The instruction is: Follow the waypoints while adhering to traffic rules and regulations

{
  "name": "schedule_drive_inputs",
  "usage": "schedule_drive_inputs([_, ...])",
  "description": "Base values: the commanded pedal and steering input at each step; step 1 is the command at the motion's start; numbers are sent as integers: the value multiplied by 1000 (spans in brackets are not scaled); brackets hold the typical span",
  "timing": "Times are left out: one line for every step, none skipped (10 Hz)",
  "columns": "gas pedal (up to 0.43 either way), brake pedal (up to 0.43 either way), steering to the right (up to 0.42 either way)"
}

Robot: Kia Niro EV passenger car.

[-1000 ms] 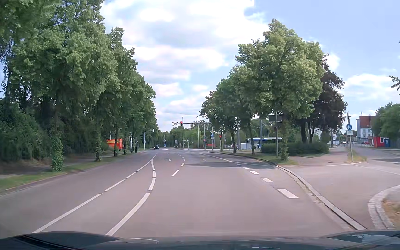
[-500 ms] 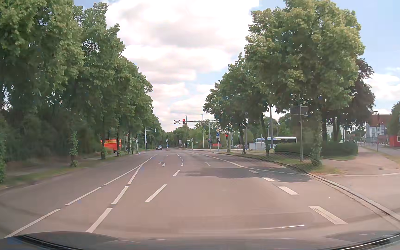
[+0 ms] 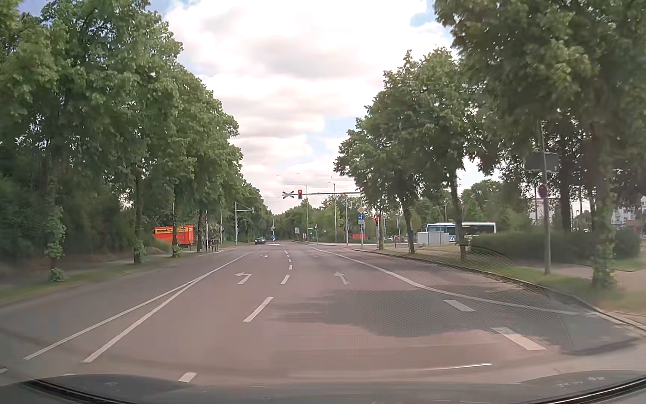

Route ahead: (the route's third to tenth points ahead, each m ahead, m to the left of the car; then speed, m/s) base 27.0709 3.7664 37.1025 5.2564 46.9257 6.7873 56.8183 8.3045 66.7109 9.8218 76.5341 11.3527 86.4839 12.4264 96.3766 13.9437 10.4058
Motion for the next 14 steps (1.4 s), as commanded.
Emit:
schedule_drive_inputs([8,12,-20])
schedule_drive_inputs([8,12,-21])
schedule_drive_inputs([8,12,-21])
schedule_drive_inputs([8,12,-22])
schedule_drive_inputs([8,12,-23])
schedule_drive_inputs([8,6,-23])
schedule_drive_inputs([0,12,-23])
schedule_drive_inputs([0,12,-20])
schedule_drive_inputs([0,12,-20])
schedule_drive_inputs([0,12,-19])
schedule_drive_inputs([0,12,-19])
schedule_drive_inputs([0,24,-20])
schedule_drive_inputs([0,91,-20])
schedule_drive_inputs([0,110,-20])
